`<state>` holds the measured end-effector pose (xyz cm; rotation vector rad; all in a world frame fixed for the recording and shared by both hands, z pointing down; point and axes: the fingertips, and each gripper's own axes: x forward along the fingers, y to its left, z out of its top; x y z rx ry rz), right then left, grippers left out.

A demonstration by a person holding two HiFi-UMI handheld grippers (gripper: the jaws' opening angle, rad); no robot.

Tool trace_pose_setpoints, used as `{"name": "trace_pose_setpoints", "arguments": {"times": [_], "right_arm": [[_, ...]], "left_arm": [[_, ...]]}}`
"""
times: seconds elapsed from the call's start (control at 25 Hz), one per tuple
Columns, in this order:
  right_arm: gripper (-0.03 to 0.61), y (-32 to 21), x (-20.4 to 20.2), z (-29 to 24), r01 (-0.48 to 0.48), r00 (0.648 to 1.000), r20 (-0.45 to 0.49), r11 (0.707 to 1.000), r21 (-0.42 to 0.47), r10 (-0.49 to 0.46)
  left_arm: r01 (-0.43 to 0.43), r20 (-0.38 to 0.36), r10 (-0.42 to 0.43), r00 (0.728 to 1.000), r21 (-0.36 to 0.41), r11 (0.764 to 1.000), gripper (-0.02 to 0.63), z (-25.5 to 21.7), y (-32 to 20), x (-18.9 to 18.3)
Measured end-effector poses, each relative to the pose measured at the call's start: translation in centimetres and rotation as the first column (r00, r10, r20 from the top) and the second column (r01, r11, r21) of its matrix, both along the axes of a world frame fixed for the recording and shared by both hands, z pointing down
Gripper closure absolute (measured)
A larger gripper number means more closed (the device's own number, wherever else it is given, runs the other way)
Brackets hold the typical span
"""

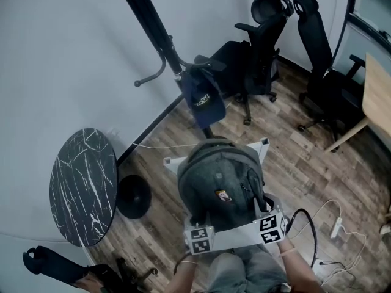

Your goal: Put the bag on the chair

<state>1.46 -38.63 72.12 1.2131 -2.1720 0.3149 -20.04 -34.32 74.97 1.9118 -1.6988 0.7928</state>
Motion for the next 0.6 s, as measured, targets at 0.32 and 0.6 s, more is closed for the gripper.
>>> {"name": "trace_pose_setpoints", "arguments": {"times": [0.32, 0.6], "right_arm": [[0.513, -0.4, -0.1, 2.4, 0.016, 1.000, 0.008, 0.998, -0.055, -0.016], [0.505, -0.6, -0.4, 4.2, 0.016, 0.999, 0.031, 0.993, -0.117, -0.012]], "left_arm": [[0.008, -0.004, -0.008, 1.000, -0.061, 0.998, 0.497, 2.0, -0.3, -0.2], [0.008, -0.007, -0.008, 1.000, -0.098, 0.995, 0.495, 2.9, -0.9, -0.5]]}}
